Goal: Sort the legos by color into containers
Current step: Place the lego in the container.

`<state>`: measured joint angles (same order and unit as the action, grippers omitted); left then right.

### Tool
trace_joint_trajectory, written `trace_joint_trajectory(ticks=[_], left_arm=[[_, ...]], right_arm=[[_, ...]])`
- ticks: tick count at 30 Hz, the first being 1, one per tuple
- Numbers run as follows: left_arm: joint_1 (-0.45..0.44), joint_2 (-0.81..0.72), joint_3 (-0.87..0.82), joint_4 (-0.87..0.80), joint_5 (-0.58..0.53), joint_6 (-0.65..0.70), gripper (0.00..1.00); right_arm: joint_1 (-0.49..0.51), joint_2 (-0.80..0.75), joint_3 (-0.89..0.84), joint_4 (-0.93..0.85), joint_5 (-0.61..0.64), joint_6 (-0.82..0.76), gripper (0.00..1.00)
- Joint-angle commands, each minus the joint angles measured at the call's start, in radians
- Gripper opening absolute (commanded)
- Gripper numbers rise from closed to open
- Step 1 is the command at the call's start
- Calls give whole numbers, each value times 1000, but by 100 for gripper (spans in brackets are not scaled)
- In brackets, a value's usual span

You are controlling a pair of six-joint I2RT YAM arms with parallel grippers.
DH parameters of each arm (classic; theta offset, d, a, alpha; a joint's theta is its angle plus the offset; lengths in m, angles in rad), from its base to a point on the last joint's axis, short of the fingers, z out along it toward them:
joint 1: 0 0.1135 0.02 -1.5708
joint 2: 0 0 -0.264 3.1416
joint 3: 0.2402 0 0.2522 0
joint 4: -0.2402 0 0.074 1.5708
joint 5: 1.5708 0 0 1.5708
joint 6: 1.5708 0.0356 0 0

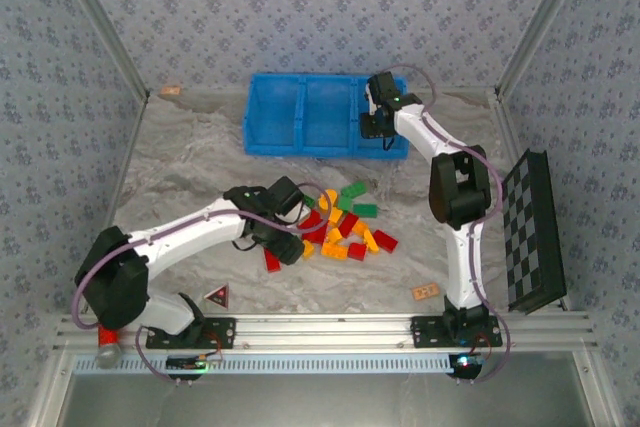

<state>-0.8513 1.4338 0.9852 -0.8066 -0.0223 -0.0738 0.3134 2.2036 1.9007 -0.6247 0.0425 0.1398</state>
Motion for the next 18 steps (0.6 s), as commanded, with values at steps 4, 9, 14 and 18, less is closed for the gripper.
trace_joint_trajectory(ticks=[4, 9, 14, 18], left_arm=[[-7, 65, -12, 25, 33, 135, 82], [-7, 111, -29, 83, 16, 156, 81], [-6, 162, -29, 121, 22, 177, 79], [2, 209, -9, 121, 31, 199, 77]], right_arm=[[-9, 29, 55, -44, -31, -28, 39], [-7, 14, 60, -47, -49, -32, 50], [-3, -16, 49, -58, -61, -40, 52], [5, -67, 17, -56, -77, -47, 52]])
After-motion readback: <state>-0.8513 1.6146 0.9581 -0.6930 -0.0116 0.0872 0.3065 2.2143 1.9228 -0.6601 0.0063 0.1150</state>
